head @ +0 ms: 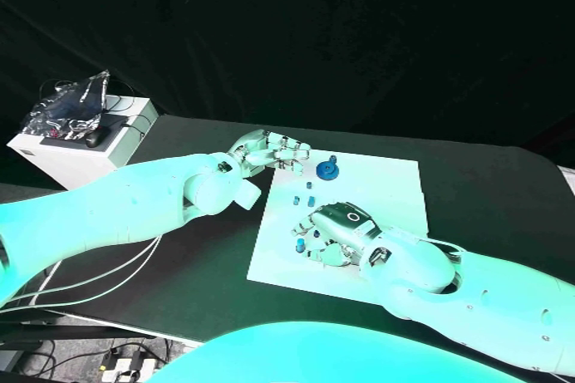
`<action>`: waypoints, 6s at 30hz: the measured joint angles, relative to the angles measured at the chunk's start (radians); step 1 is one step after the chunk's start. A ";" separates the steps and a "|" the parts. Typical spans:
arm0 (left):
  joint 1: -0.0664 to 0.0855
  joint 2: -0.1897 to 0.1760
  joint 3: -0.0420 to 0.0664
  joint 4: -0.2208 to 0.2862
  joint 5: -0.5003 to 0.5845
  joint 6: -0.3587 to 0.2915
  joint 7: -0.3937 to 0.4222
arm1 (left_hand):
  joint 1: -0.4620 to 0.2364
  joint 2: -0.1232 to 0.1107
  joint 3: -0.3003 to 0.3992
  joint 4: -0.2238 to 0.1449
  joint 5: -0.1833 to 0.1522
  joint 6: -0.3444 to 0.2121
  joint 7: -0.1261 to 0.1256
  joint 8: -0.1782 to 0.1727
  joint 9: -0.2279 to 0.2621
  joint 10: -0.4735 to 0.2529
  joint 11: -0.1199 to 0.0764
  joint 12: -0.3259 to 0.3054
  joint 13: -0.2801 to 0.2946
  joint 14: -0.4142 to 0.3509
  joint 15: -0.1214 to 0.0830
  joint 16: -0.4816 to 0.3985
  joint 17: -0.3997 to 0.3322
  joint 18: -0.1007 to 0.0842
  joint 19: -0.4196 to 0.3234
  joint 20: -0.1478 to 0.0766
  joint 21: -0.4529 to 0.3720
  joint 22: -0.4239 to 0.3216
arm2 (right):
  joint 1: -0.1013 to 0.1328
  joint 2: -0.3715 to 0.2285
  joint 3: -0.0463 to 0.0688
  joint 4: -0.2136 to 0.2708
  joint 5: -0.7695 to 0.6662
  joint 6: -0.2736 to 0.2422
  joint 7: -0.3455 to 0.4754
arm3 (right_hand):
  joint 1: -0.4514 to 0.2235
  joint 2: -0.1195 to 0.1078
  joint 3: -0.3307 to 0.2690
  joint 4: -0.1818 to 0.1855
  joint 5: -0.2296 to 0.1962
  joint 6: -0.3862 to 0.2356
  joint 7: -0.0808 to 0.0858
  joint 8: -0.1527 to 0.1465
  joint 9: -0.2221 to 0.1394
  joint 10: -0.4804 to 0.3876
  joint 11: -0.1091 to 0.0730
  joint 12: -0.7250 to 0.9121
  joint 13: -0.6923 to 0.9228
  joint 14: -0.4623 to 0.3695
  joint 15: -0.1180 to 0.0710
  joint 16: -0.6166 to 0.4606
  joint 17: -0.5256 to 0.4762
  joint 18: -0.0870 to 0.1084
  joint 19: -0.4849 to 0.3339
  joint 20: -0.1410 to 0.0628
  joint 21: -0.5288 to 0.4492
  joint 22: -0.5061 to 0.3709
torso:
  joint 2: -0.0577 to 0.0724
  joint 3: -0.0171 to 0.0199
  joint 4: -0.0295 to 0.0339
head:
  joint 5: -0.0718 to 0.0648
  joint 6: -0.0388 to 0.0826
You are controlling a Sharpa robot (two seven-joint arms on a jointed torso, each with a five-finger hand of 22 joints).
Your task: Assemble the parts on the task board
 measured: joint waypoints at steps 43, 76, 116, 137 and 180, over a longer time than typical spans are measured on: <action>-0.015 -0.002 -0.001 -0.013 0.004 -0.001 0.004 | -0.007 -0.007 -0.007 0.021 0.000 0.000 0.000 0.000 0.000 0.000 0.000 0.000 0.000 0.000 0.000 0.000 0.000 0.000 0.002 0.002 -0.013 -0.016 | 0.172 -0.480 -0.001 0.085 0.690 0.304 -0.232 | -0.273 0.198 -0.369 0.215 0.200 0.022 -0.059 0.236 0.498 0.193 -0.144 0.802 1.010 0.007 -0.086 0.194 0.236 -0.069 0.002 -0.078 0.414 0.090 | -0.028 -0.0058 -0.0261 | -0.158 0.000; -0.019 -0.008 -0.001 -0.011 0.001 -0.003 0.008 | -0.176 -0.075 -0.110 0.182 -0.022 -0.018 -0.004 0.000 0.001 -0.022 0.007 0.020 0.004 -0.002 0.013 -0.008 -0.012 -0.016 0.038 0.012 -0.019 -0.262 | 0.130 -0.334 -0.023 0.045 0.678 0.323 -0.436 | -0.382 0.158 -0.384 0.215 0.253 0.005 -0.065 0.203 0.716 0.207 -0.144 0.866 1.106 0.015 -0.086 0.225 0.341 -0.069 0.002 -0.078 0.471 0.090 | -0.027 -0.0050 -0.0226 | -0.159 0.000; -0.019 -0.014 -0.001 -0.008 0.003 -0.002 0.004 | -0.170 -0.054 -0.122 0.171 -0.021 -0.024 0.002 0.000 0.001 -0.025 0.011 0.020 0.004 -0.002 0.013 -0.008 -0.013 -0.016 0.042 0.016 -0.011 -0.291 | 0.099 -0.264 -0.013 0.009 0.658 0.338 -0.454 | -0.363 0.155 -0.375 0.150 0.445 0.005 -0.059 0.209 0.727 0.196 -0.140 0.854 1.093 0.015 -0.086 0.225 0.345 -0.069 0.002 -0.077 0.470 0.090 | -0.026 -0.0061 -0.0213 | -0.145 0.000; -0.019 -0.013 -0.001 -0.009 0.005 -0.002 -0.003 | -0.153 -0.026 -0.134 0.159 -0.021 -0.024 0.002 0.000 0.001 -0.025 0.011 0.020 0.004 -0.002 0.013 -0.008 -0.013 -0.016 0.041 0.016 -0.003 -0.299 | 0.140 -0.296 -0.024 0.027 0.865 0.325 -0.443 | -0.357 0.173 -0.337 0.166 0.612 -0.008 -0.064 0.186 0.709 0.173 -0.142 0.844 1.082 0.018 -0.090 0.213 0.347 -0.076 0.002 -0.077 0.465 0.090 | -0.025 -0.0053 -0.0215 | -0.140 0.000; -0.019 -0.017 -0.001 -0.004 0.012 0.010 -0.005 | -0.151 -0.017 -0.141 0.152 -0.021 -0.024 0.002 0.000 0.001 -0.025 0.011 0.020 0.004 -0.002 0.013 -0.008 -0.013 -0.016 0.041 0.016 0.007 -0.308 | 0.155 -0.157 -0.022 -0.005 0.804 0.333 -0.463 | -0.377 0.160 -0.306 0.128 0.541 -0.007 -0.064 0.186 0.709 0.173 -0.142 0.844 1.077 0.018 -0.090 0.205 0.343 -0.076 0.002 -0.077 0.459 0.090 | -0.025 -0.0057 -0.0203 | -0.136 0.000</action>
